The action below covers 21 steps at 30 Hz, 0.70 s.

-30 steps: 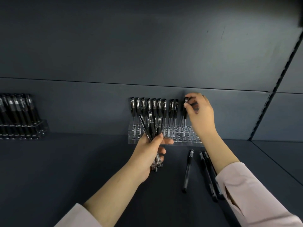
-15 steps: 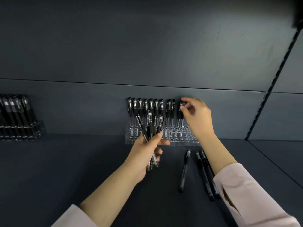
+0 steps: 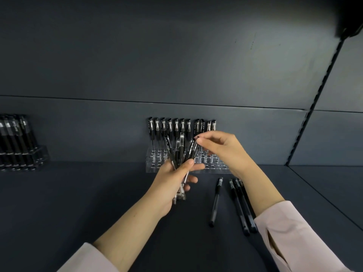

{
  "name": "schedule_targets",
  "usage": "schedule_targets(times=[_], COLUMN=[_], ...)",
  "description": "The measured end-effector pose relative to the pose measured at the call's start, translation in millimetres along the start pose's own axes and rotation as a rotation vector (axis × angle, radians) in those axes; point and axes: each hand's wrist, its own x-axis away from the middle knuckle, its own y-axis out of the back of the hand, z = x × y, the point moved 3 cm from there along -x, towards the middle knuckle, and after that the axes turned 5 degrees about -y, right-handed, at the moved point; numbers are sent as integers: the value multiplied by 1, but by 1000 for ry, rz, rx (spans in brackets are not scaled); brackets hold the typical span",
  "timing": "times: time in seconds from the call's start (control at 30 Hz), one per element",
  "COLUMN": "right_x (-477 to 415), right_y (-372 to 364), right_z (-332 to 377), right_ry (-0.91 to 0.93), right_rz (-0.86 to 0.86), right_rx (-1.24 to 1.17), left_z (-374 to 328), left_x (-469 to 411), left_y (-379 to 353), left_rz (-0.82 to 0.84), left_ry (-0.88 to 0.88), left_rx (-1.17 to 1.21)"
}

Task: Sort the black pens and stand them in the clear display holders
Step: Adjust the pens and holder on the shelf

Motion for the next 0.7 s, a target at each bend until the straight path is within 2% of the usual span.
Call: schedule_targets(times=[0.13,0.2,0.27,0.33,0.4,0.47,0.53,0.7], right_x=[-1,-2,-4,-3,1,5,7,4], right_y=[-1,5,18,35,50,57,57,53], right_z=[-2,-2,-1,-1,-2,-2,-2,-5], right_ry=[-64,-54,-19,50,135,202,231,251], right_rz=[35,-25,-221,-493,-734,-868,-899,-856], right_rx=[-51,-100,-183,-219,-171,-78,26,137], left_z=[0,1,4,5,5,5,6,8], left_x=[-1,-3,-4,-5,-6,-6,-6,-7], left_y=[0,1,4,8,10,10,10,10], left_rz=[-3,-26,-64,-100,-114,-121,-129,-148], left_ry=[-10,-7,7,22,31,26,14,-6], left_rx=[17,53,88,103,91,49,-11,-38])
